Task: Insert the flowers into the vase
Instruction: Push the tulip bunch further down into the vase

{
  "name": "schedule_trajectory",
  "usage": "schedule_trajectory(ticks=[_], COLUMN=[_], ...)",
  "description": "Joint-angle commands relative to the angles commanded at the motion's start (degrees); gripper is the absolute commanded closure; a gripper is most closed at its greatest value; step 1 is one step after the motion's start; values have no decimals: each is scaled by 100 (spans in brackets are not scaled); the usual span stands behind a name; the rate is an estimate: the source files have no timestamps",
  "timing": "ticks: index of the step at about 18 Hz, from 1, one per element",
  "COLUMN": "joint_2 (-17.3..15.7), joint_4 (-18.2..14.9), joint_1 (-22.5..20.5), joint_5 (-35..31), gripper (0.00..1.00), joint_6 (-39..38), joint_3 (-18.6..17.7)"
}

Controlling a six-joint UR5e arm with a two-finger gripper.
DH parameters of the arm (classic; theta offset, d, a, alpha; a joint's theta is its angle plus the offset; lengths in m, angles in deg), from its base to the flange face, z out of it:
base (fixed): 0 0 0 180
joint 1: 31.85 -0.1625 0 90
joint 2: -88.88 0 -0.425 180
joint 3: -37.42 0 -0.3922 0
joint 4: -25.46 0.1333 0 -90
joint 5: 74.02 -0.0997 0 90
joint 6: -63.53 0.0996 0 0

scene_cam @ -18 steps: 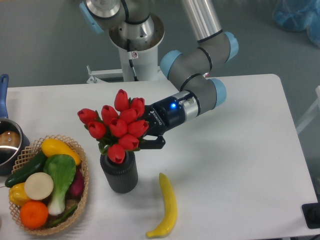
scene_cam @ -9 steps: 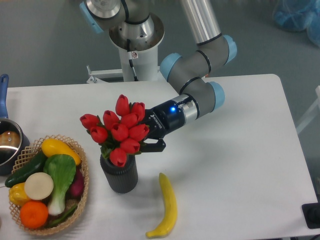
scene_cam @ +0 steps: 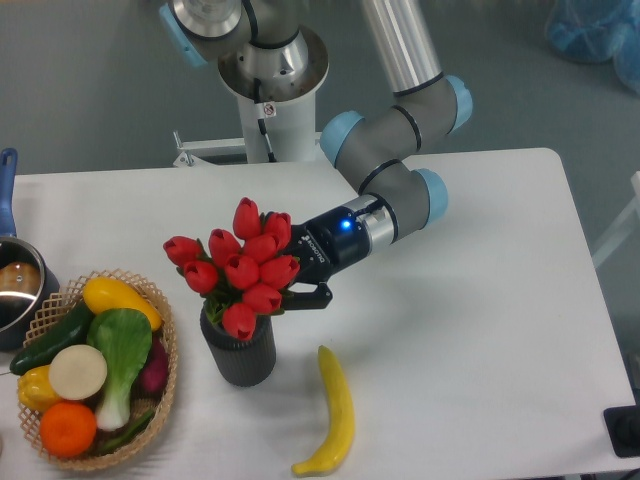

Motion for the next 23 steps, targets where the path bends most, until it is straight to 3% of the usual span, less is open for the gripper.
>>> schedule_trajectory(ticks=[23], joint_2=[158], joint_4=[18], joint_1=[-35], joint_5=[-150], gripper=[60], joint_6=[264], joint_3=[-220])
